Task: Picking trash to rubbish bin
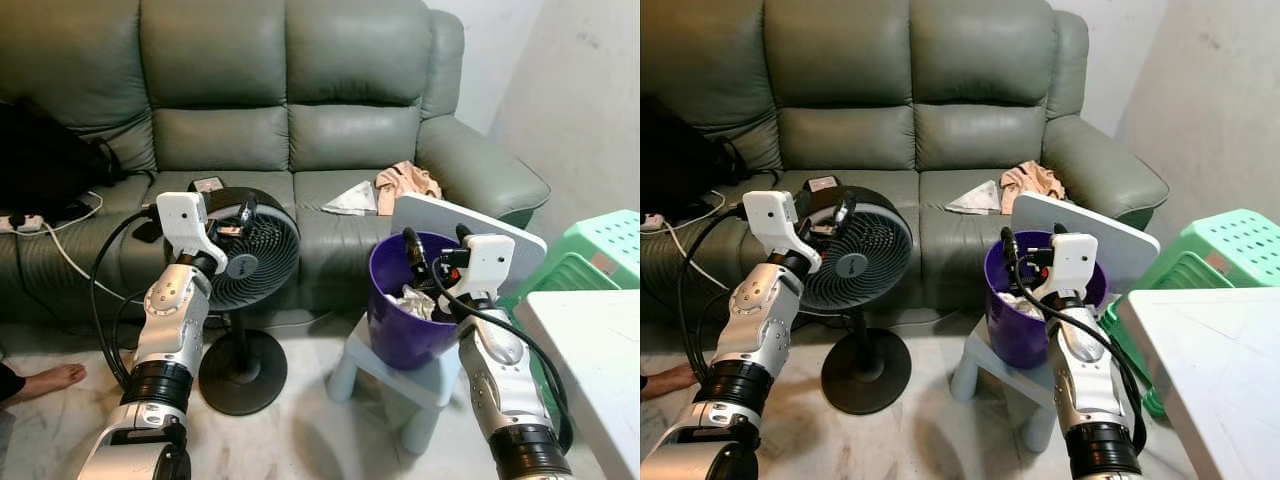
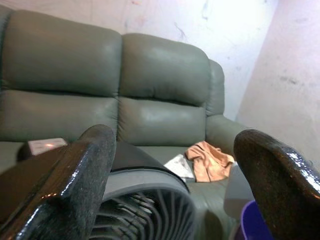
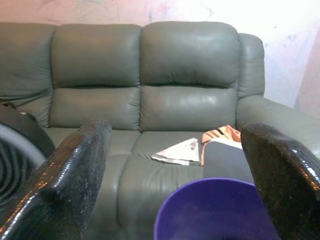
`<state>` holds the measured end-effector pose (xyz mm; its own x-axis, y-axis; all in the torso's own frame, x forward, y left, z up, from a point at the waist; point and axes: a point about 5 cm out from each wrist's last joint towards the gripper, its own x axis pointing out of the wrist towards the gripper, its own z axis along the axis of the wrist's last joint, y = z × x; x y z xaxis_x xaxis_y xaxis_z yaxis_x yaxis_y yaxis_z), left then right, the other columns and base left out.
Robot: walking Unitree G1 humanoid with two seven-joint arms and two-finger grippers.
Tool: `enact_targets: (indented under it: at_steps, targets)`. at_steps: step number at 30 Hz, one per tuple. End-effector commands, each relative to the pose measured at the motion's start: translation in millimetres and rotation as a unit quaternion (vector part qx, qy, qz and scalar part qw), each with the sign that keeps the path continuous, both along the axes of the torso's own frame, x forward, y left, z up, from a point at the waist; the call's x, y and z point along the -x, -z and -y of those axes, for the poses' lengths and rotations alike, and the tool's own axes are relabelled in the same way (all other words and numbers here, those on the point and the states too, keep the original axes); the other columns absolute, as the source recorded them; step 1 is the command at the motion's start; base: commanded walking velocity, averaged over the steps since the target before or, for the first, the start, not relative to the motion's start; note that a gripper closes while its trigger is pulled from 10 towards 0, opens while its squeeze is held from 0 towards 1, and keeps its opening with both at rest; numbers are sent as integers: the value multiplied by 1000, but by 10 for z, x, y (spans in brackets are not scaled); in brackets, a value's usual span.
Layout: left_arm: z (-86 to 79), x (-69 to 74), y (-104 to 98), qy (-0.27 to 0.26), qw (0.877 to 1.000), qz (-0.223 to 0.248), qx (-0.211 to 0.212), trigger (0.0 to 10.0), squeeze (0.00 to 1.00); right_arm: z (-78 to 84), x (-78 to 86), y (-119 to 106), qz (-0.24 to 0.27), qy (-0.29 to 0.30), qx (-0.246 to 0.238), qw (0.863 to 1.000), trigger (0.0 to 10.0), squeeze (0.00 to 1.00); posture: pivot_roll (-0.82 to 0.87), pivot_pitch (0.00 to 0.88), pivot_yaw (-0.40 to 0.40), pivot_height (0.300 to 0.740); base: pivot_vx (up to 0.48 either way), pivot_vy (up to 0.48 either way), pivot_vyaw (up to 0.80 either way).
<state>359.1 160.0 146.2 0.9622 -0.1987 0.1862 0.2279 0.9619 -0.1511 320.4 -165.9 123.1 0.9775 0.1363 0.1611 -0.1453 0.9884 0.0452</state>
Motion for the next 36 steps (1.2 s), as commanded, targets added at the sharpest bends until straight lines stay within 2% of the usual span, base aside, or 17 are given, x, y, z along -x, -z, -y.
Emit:
enact_targets:
  at_steps: [1, 8, 30, 36]
  targets:
    - [7, -14, -38, 0, 1000, 7, -5, 10000, 0, 24, 2, -46, 6, 5, 2, 1000, 10000, 0, 12, 0, -37, 715, 0, 0, 0]
    - [-1, -15, -34, -1, 1000, 5, -5, 10000, 0, 37, 1, -24, -7, 10, 4, 1000, 10000, 0, 8, 0, -34, 715, 0, 0, -58]
    - [-21, -28, -56, -5, 1000, 4, -5, 10000, 0, 51, -15, -31, -11, 25, 4, 1000, 10000, 0, 11, 3, -22, 715, 0, 0, -699]
    - [-1, -23, -93, 4, 1000, 17, -8, 10000, 0, 23, -24, -29, -12, 24, 2, 1000, 10000, 0, 16, 8, -21, 715, 0, 0, -688]
